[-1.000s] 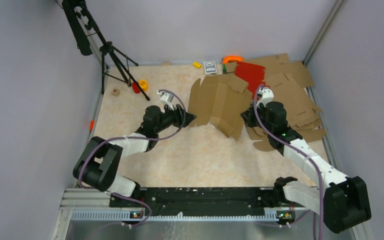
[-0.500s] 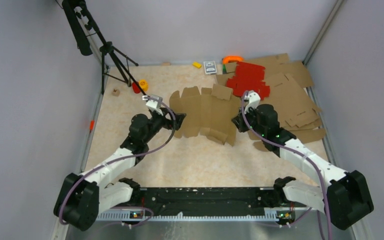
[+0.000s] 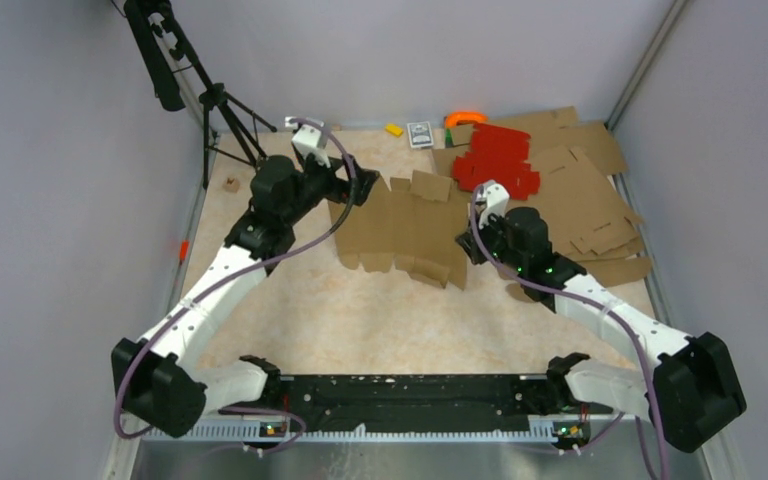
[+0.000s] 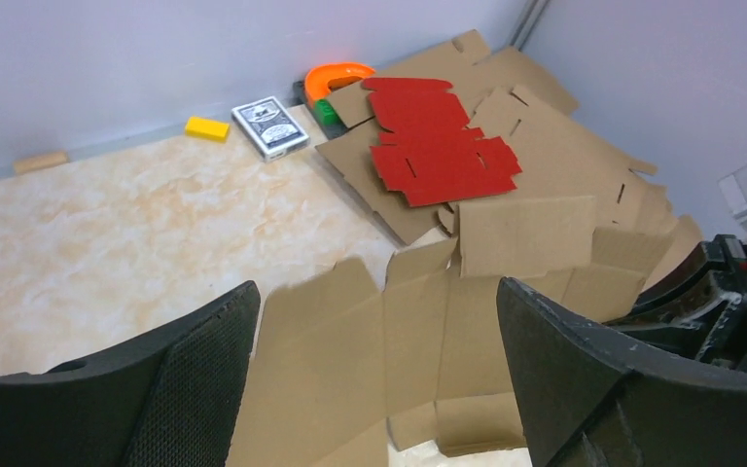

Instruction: Fold the paper box

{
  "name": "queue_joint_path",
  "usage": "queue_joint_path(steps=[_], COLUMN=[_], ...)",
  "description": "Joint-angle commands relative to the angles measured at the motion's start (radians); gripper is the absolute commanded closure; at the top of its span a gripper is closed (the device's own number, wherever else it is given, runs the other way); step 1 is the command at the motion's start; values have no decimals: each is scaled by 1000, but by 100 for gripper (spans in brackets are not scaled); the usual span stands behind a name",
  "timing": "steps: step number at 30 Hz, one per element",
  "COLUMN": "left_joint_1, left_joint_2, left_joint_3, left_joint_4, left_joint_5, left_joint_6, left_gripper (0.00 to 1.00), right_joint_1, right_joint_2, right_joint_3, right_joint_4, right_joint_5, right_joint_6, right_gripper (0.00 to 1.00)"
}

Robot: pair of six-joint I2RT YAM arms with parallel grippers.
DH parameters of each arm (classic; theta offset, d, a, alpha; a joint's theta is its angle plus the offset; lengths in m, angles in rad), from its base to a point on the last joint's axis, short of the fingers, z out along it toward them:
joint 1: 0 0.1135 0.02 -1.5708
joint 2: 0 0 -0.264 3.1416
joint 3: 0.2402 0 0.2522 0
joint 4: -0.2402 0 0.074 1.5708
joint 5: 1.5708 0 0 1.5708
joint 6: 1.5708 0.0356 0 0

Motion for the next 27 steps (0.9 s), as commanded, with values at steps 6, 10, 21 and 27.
queue_joint_path(steps=[6,10,21,27], left_joint_1=[8,8,23,29], left_joint_2=[197,296,436,485], left_joint_3=[134,266,540,674], left_joint_4=[-49,-216,-526,-753], left_joint_5=[325,461,384,379], left_joint_6=[350,528,702,799], left_gripper=[9,9,9,4], right_joint_1=[19,19,19,19], right_joint_2=[8,-42,-50,-45], right_joint_3=[51,7,-22,-28], right_joint_4=[129,156,190,205], right_joint_5=[30,-2,-46,-52], right_joint_6=[-118,-187,-194,-186], right_gripper=[100,100,100,100])
